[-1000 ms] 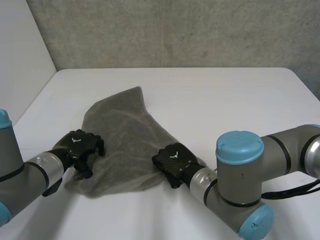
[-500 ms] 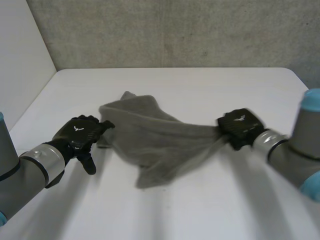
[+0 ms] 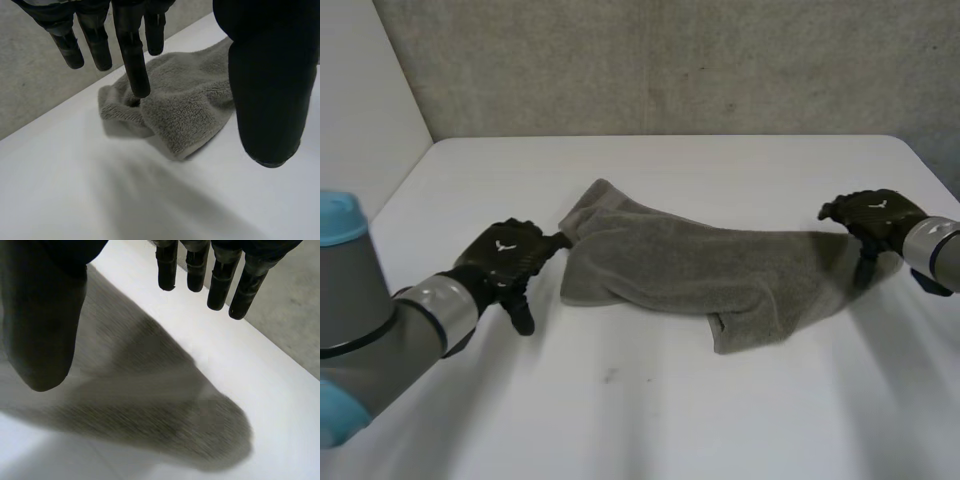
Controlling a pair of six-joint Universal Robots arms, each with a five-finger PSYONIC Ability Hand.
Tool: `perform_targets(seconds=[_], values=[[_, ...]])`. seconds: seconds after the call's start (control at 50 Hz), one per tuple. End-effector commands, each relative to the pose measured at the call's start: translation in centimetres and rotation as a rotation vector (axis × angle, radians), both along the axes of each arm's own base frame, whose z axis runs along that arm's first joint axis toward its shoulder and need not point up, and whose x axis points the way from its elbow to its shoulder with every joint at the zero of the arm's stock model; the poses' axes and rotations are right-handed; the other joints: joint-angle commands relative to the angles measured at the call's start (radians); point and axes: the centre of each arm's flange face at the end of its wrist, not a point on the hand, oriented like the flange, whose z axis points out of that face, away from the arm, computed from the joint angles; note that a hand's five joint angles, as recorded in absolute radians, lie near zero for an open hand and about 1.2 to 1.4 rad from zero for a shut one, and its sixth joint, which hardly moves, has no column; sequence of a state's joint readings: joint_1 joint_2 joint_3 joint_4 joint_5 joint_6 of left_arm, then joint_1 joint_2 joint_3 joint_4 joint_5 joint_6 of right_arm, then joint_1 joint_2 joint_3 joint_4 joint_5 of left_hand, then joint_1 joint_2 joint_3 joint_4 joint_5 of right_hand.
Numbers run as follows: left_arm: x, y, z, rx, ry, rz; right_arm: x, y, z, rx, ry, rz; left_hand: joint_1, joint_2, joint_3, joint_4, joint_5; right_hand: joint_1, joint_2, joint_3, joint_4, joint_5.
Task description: Fold the towel.
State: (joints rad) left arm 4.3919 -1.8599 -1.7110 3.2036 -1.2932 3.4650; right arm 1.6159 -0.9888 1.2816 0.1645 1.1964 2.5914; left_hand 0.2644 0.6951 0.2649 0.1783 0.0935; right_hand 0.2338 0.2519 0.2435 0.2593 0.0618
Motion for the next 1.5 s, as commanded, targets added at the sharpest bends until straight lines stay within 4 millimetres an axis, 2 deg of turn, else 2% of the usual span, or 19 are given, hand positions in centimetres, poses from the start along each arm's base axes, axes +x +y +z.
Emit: perform_targets(seconds=[0.02,0.1,0.2,0.36,0.58,0.76,0.86,0.9,0.92,0.96,1.02,1.06,1.14,1.22,1.3,1.38,1.4,1.46,1.5], values=[[-1.9,-1.9,-1.2,-0.002,-0.009,0.001,3.1,5.0,1.0,-0.023,-0.067,0.078,0.134,-0.297,0.133,0.220,0.130,-0.059,-0.077,-0.069,-0.085,-0.062],[-2.5,-3.4,-2.0,-0.002,-0.015,0.056,5.3,8.2,0.3,0.000,-0.101,0.131,0.134,-0.297,0.134,0.220,0.130,-0.059,-0.077,-0.069,-0.085,-0.062],[-2.9,-4.8,-2.8,-0.008,-0.024,0.084,6.9,10.6,-1.0,0.082,-0.167,0.148,0.137,-0.294,0.137,0.223,0.133,-0.059,-0.077,-0.069,-0.085,-0.062],[-3.4,-5.9,-4.1,0.006,-0.028,0.086,9.4,12.7,-2.9,0.135,-0.216,0.144,0.190,-0.241,0.189,0.276,0.186,-0.059,-0.077,-0.069,-0.085,-0.062],[-4.8,-5.6,-5.4,0.029,-0.022,0.055,11.8,12.8,-5.1,0.027,-0.146,0.085,0.222,-0.209,0.222,0.308,0.219,0.121,0.103,0.111,0.095,0.118],[-6.1,-4.9,-6.4,0.042,-0.028,0.020,11.9,12.2,-6.0,-0.033,-0.064,0.069,0.228,-0.203,0.228,0.314,0.224,0.312,0.294,0.302,0.287,0.310],[-6.7,-4.8,-6.9,0.044,-0.029,0.007,12.0,11.9,-6.0,-0.060,-0.066,0.069,0.231,-0.200,0.230,0.317,0.227,0.609,0.591,0.599,0.583,0.606],[-7.0,-4.9,-7.2,0.044,-0.029,0.004,11.9,11.7,-5.9,-0.065,-0.065,0.066,0.243,-0.188,0.242,0.329,0.239,0.915,0.897,0.906,0.890,0.913],[-7.0,-4.9,-7.2,0.044,-0.029,0.004,11.9,11.7,-5.9,-0.065,-0.065,0.066,0.243,-0.188,0.242,0.329,0.239,0.917,0.899,0.907,0.891,0.914],[-7.2,-5.3,-7.4,0.032,-0.031,0.013,11.7,11.5,-5.4,-0.074,-0.070,0.060,0.307,-0.124,0.306,0.393,0.303,1.162,1.144,1.152,1.136,1.159],[-7.2,-5.6,-7.5,0.025,-0.034,0.024,11.6,11.5,-5.1,-0.078,-0.072,0.058,0.392,-0.038,0.392,0.479,0.389,1.162,1.144,1.153,1.137,1.160],[-7.4,-6.2,-7.7,0.010,-0.038,0.038,11.7,11.5,-4.0,-0.100,-0.087,0.062,0.620,0.190,0.620,0.707,0.617,1.162,1.144,1.153,1.137,1.160],[-7.5,-6.9,-7.4,-0.017,-0.033,0.063,11.6,11.7,-2.6,-0.123,-0.108,0.066,0.806,0.376,0.806,0.893,0.803,1.162,1.144,1.153,1.137,1.160],[-7.4,-7.5,-6.5,-0.046,-0.025,0.096,11.5,12.1,0.2,-0.176,-0.138,0.086,1.131,0.700,1.130,1.217,1.127,1.162,1.144,1.153,1.137,1.160],[-7.3,-7.5,-5.0,-0.070,-0.008,0.113,11.5,12.5,1.5,-0.178,-0.150,0.119,1.132,0.701,1.131,1.218,1.128,1.162,1.144,1.153,1.137,1.160],[-6.6,-6.0,0.0,-0.142,0.040,0.104,10.5,12.4,3.7,-0.142,-0.156,0.146,1.132,0.701,1.131,1.218,1.128,1.162,1.144,1.153,1.137,1.160],[-6.6,-6.0,0.1,-0.143,0.041,0.104,10.5,12.4,3.7,-0.142,-0.156,0.146,1.132,0.701,1.131,1.218,1.128,1.162,1.144,1.153,1.137,1.160],[-5.8,-4.2,4.3,-0.212,0.077,0.097,10.1,12.8,5.7,-0.125,-0.157,0.170,1.132,0.701,1.131,1.218,1.128,1.162,1.144,1.153,1.137,1.160],[-5.5,-3.5,5.6,-0.237,0.089,0.096,9.9,12.8,6.5,-0.120,-0.149,0.173,1.132,0.701,1.131,1.218,1.128,1.162,1.144,1.153,1.137,1.160]])
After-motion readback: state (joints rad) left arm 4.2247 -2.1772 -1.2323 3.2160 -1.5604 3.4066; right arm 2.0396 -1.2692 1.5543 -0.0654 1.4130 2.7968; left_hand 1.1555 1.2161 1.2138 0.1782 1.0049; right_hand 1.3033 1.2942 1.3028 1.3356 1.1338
